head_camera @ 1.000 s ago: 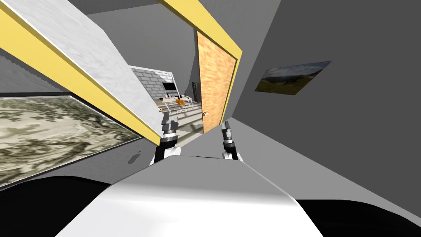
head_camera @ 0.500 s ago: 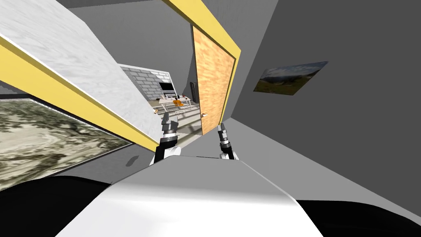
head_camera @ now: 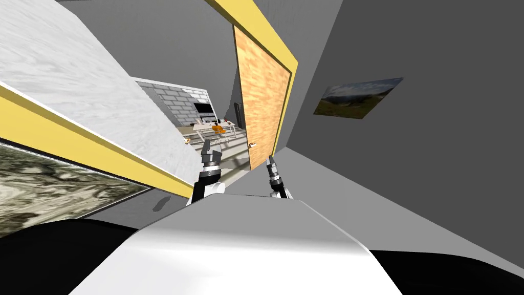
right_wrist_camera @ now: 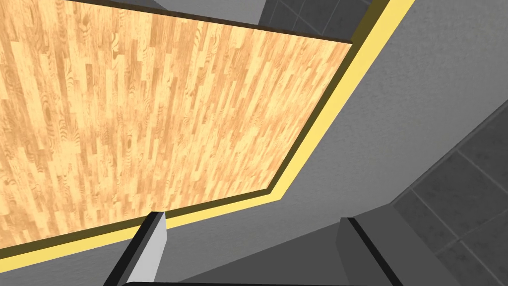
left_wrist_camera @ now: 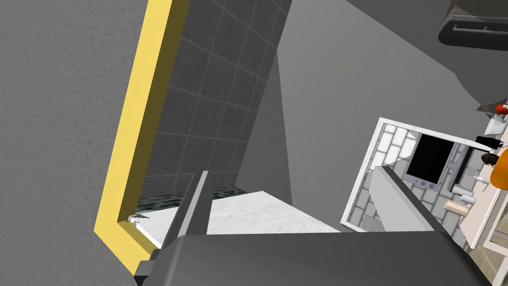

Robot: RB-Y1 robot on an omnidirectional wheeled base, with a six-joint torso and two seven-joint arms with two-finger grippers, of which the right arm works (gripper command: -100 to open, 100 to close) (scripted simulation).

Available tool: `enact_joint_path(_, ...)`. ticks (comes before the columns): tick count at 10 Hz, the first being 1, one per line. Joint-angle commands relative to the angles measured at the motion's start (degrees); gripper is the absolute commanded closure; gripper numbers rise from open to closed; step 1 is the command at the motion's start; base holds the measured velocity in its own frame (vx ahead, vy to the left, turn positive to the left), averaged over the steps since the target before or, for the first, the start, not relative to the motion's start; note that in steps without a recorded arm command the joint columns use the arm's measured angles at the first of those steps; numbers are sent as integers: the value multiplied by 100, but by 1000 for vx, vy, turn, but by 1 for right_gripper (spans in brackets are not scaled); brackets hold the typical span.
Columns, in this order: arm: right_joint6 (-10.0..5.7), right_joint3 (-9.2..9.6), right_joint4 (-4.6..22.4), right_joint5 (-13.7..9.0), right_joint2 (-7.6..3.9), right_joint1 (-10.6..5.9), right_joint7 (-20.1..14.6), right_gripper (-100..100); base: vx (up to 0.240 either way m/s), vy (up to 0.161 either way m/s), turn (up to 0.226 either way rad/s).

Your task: Push the door open

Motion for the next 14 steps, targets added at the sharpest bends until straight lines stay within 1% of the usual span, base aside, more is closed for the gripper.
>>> enact_joint_path(1, -42, 167, 248, -28, -68, -94, -81, -100, 146, -3, -77)
enact_joint_path(2, -69, 301, 454, -39, -87, -174, -118, -100, 165, 22, -109)
enact_joint_path(4, -97, 434, 661, -49, -106, -255, -156, -100, 140, 4, -45)
enact_joint_path(5, -124, 568, 867, -60, -124, -336, -193, -100, 152, 8, -77)
enact_joint_path(10, -193, 900, 1379, -86, -167, -536, -287, -100, 118, 2, -50)
enact_joint_path(11, -220, 1030, 1579, -97, -184, -615, -323, -100, 137, 4, -80)
enact_joint_path(14, -260, 1224, 1880, -112, -209, -733, -378, -100, 117, 16, -49)
